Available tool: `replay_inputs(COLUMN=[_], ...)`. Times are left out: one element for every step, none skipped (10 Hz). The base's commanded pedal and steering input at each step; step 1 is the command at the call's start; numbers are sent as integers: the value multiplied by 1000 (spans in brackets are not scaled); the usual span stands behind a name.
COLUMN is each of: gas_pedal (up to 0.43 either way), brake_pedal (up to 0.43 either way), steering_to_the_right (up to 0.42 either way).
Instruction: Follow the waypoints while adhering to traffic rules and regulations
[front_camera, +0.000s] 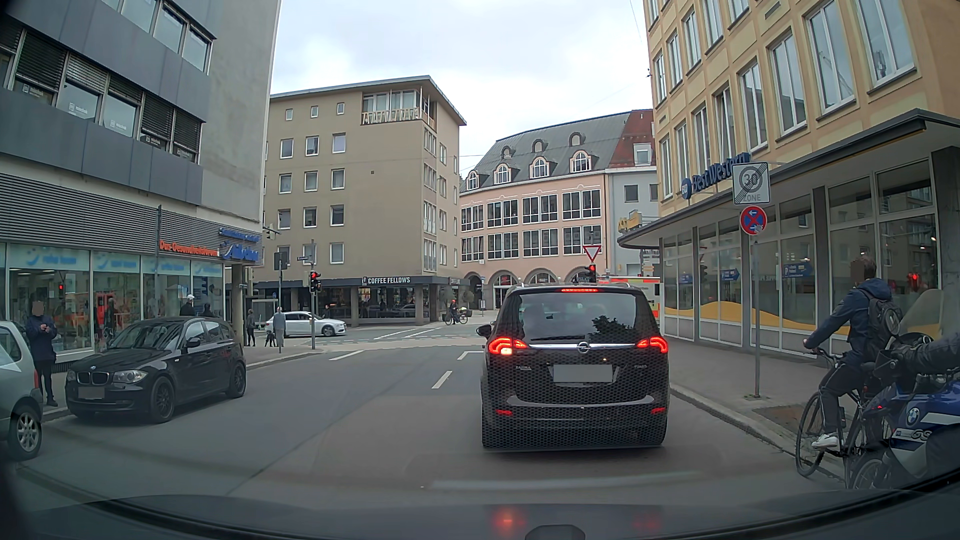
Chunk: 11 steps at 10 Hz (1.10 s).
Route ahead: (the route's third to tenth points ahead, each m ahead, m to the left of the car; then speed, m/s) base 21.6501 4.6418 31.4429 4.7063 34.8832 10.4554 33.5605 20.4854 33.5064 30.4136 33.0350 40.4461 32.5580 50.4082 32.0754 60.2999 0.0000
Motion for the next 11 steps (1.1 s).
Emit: replay_inputs(gas_pedal=[0,0,0,0,0,0,0,0,0,0,0], brake_pedal=[232,238,238,238,232,238,232,232,232,238,238], steering_to_the_right=[-32,-32,-32,-32,-32,-32,-32,-32,-32,-32,-32])
